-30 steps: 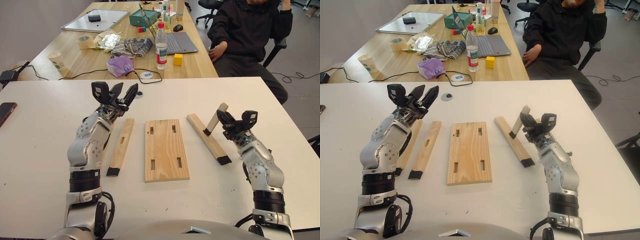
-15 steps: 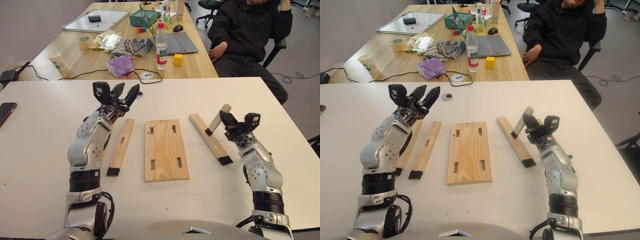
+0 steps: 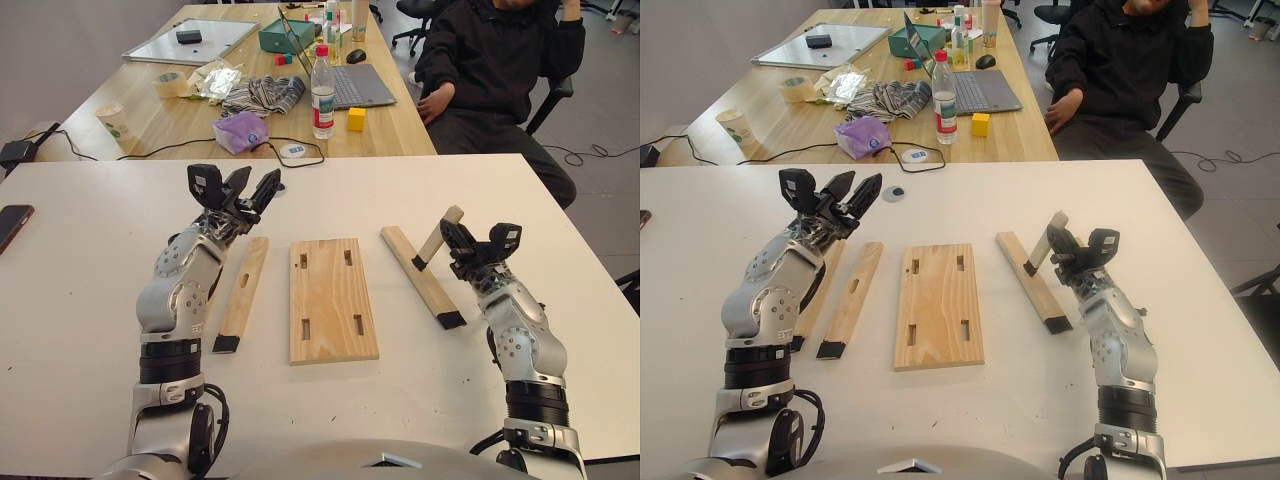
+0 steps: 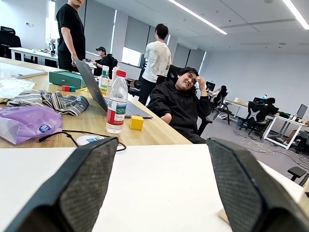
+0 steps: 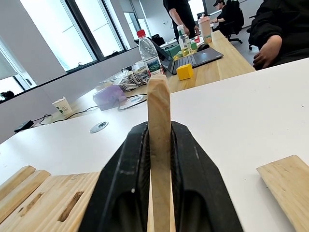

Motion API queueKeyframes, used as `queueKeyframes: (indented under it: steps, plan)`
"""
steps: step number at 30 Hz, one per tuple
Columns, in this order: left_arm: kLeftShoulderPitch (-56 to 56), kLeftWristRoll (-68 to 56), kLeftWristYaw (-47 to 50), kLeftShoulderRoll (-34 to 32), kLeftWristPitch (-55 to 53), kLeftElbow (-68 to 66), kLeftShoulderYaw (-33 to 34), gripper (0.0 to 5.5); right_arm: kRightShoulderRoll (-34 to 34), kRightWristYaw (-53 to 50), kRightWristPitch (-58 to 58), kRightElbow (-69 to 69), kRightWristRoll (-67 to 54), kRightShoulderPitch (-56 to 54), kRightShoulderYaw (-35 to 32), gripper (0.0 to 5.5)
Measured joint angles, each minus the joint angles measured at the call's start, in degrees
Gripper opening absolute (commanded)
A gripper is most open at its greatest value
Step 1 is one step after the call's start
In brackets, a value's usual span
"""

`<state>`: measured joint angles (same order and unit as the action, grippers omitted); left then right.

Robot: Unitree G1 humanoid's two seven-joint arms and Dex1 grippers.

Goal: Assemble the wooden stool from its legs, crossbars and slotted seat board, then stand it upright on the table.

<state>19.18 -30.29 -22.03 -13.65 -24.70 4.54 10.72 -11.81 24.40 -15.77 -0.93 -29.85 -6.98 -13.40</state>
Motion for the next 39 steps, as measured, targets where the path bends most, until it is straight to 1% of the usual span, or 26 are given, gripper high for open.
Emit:
queueKeyframes:
  steps: [12, 15, 17, 21, 25, 30, 39]
  plan:
    - [0.4, 0.0, 0.0, 0.0, 0.0, -0.48, -0.38, 3.36, 0.24, -0.87, 0.09, 0.14, 0.03, -0.39, -0.01, 0.4]
    - [1.1, 0.0, -0.01, -0.02, 0.0, -0.7, -0.4, 3.36, 0.65, -0.89, 0.36, -0.69, 0.11, -0.39, 0.11, 0.4]
    - [1.29, 0.0, -0.01, -0.06, 0.0, -1.0, -0.39, 3.36, 2.07, -0.88, 1.41, -1.36, 0.17, -0.38, 0.03, 0.4]
    - [1.32, 0.0, -0.07, -0.14, 0.0, -1.14, -0.41, 3.36, 2.13, -0.84, 2.04, -1.53, 0.54, -0.34, 0.11, 0.4]
    - [1.32, 0.0, -0.07, -0.14, 0.0, -1.25, -0.42, 3.36, 1.94, -0.16, 5.31, -1.36, 3.35, 0.66, 1.42, 0.4]
    - [1.31, -0.02, -0.03, -0.12, -0.01, -1.15, -0.4, 3.36, 2.18, 0.37, 13.33, 0.41, 7.84, 5.29, 4.33, 0.4]
    - [1.31, -0.02, -0.04, -0.12, -0.02, -1.15, -0.42, 3.36, 2.27, -2.91, 18.11, -1.54, 8.71, 6.81, 3.74, 0.4]
